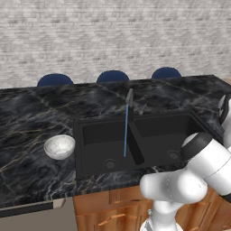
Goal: Rinse each bowl for a few seconds and place them down in the sink or on the counter.
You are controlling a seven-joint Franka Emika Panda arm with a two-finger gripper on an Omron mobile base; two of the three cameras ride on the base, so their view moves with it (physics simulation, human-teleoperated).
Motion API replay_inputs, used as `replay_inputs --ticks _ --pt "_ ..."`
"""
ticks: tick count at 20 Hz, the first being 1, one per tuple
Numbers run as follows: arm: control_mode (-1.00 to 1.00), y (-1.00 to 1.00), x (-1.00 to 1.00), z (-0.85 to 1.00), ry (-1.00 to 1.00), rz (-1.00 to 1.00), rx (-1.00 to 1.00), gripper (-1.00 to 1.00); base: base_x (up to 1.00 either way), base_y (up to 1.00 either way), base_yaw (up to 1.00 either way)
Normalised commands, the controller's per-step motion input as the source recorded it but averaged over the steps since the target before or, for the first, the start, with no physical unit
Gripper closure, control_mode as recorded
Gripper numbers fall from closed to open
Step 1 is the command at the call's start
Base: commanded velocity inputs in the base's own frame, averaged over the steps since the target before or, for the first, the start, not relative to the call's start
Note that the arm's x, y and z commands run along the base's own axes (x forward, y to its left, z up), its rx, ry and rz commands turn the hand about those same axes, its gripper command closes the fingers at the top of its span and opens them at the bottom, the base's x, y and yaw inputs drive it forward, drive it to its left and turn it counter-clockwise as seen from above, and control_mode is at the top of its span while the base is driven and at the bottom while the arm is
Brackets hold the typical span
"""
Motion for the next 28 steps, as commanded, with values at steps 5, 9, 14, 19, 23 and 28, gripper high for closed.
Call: replay_inputs --ticks 5,9,14,19,23,28 --pt "-1.0 -0.17 -0.02 -0.07 0.03 0.0 -0.04 1.0 0.0 0.0 0.0" --pt "-1.0 -0.21 0.0 -0.06 0.03 0.0 -0.02 1.0 0.0 0.0 0.0" --pt "-1.0 -0.26 0.0 -0.12 0.07 0.0 0.0 1.0 0.0 0.0 0.0" --pt "-1.0 -0.2 -0.04 -0.23 0.15 0.0 0.01 1.0 0.0 0.0 0.0" --pt "-1.0 -0.11 0.0 -0.21 0.13 0.0 0.05 1.0 0.0 0.0 0.0" --pt "-1.0 -0.14 -0.04 -0.15 0.05 0.04 0.09 1.0 0.0 0.0 0.0"
